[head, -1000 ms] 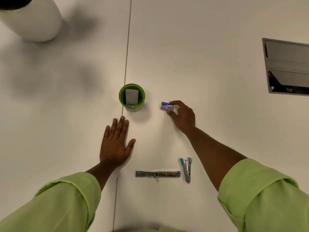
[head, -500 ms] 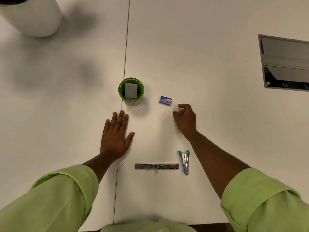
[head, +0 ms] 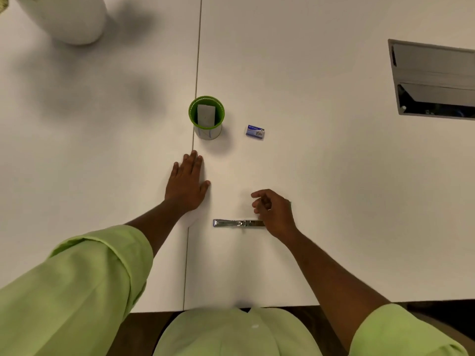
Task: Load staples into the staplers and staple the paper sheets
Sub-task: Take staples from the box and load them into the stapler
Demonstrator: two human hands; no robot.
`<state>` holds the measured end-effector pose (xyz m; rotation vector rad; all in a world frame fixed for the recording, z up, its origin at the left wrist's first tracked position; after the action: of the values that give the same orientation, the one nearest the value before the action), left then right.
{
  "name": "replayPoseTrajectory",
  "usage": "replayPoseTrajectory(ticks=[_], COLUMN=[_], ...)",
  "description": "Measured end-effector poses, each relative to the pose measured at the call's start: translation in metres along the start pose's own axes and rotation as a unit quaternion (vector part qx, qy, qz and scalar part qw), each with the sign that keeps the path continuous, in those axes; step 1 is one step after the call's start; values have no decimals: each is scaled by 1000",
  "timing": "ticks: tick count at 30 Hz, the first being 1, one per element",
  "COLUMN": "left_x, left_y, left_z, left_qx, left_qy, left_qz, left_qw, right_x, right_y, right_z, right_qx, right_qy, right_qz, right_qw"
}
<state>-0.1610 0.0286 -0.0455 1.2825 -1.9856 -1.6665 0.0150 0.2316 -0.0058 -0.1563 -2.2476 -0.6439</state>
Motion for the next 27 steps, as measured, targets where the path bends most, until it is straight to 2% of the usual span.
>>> replayPoseTrajectory(ticks=[4, 8, 15, 21, 27], left_x=[-26, -41, -59, -66, -70], left_y=[-11, -25, -35, -32, -29], left_z=[-39, -83, -111, -105, -107], left_qx=[-66, -118, -80, -65, -107], left_qy=[-50, -70, -85, -57, -50], left_qz=[-56, -156, -186, -165, -162], left_qw=[995, 978, 976, 983, 980], right_x=[-8, -16, -16, -9, -9], right_y=[0, -1, -12, -26, -26], right_z=[-15, -24, -32, -35, -42], right_qx=[-4, 25, 76, 41, 17], right_qy=[47, 74, 127, 128, 139], right_qz=[-140, -221, -327, -350, -355], right_qw=[989, 972, 934, 927, 924])
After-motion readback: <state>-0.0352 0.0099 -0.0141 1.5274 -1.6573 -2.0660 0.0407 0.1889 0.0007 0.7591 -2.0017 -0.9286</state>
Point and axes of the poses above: each hand's wrist, its own z-axis towards the middle knuckle, its own y-axis out of the back of the hand, x = y × z, the point moved 2 cm from there along z, towards the middle knuckle, and after that the axes turned 7 degrees about -y, right-handed, at the moved point
